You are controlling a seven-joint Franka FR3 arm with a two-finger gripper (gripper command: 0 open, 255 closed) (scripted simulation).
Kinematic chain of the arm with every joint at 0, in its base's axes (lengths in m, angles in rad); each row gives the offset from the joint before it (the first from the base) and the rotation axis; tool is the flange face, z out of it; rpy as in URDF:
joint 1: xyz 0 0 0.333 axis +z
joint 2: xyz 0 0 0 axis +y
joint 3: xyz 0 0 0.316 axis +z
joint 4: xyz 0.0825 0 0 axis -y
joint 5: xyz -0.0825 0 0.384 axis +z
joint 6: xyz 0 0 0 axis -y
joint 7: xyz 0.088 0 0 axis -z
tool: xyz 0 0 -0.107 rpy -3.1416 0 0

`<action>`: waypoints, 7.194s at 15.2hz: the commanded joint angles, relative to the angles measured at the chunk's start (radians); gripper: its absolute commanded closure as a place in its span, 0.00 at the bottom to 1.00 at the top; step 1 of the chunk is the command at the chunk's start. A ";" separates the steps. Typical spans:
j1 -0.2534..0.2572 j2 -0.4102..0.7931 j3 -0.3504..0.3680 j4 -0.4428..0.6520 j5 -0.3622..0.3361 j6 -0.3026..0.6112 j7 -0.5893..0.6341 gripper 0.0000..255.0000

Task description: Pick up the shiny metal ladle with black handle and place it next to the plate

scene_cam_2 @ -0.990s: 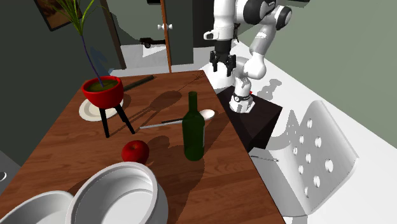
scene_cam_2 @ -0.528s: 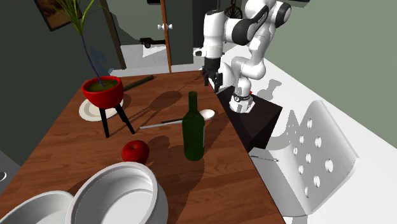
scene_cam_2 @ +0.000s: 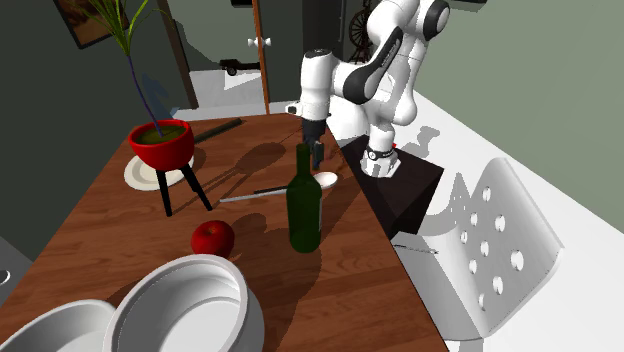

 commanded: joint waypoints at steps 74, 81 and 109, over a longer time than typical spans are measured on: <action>-0.175 0.785 -0.102 1.052 -0.070 -0.245 -0.068 1.00; -0.181 0.841 -0.103 1.058 -0.069 -0.195 -0.079 1.00; -0.180 0.905 -0.103 0.946 -0.066 -0.020 -0.087 0.00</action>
